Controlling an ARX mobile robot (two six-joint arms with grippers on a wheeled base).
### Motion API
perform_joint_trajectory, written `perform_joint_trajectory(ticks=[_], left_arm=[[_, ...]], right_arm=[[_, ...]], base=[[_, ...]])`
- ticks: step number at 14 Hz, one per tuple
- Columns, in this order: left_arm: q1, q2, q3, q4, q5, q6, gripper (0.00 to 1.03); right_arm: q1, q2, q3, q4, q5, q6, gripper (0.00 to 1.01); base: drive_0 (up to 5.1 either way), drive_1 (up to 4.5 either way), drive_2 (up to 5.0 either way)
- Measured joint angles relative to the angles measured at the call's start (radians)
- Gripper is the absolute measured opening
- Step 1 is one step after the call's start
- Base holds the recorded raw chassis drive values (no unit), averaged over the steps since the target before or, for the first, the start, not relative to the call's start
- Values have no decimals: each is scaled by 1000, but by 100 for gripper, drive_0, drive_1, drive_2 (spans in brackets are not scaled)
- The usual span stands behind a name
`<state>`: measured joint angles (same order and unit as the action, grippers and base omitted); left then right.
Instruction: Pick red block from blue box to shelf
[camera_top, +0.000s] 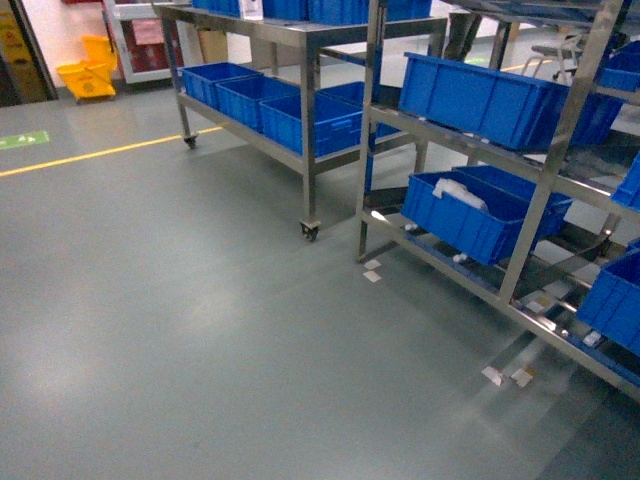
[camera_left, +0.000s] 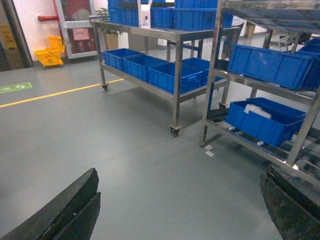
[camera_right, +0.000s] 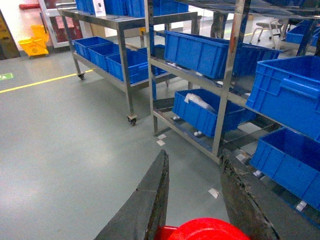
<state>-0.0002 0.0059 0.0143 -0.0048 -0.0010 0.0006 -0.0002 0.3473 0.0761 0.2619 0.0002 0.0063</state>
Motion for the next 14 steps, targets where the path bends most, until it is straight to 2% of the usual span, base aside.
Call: perform_joint_trajectory(ticks=[12,14], left_arm=[[0,0,0,0,0,0,98],[0,0,0,-2,0,0,98]], right_arm=[[0,-1,0,1,0,0,26],[0,5,0,0,0,0,26]], base=[[-162,244,-568],[-161,-20,-302]])
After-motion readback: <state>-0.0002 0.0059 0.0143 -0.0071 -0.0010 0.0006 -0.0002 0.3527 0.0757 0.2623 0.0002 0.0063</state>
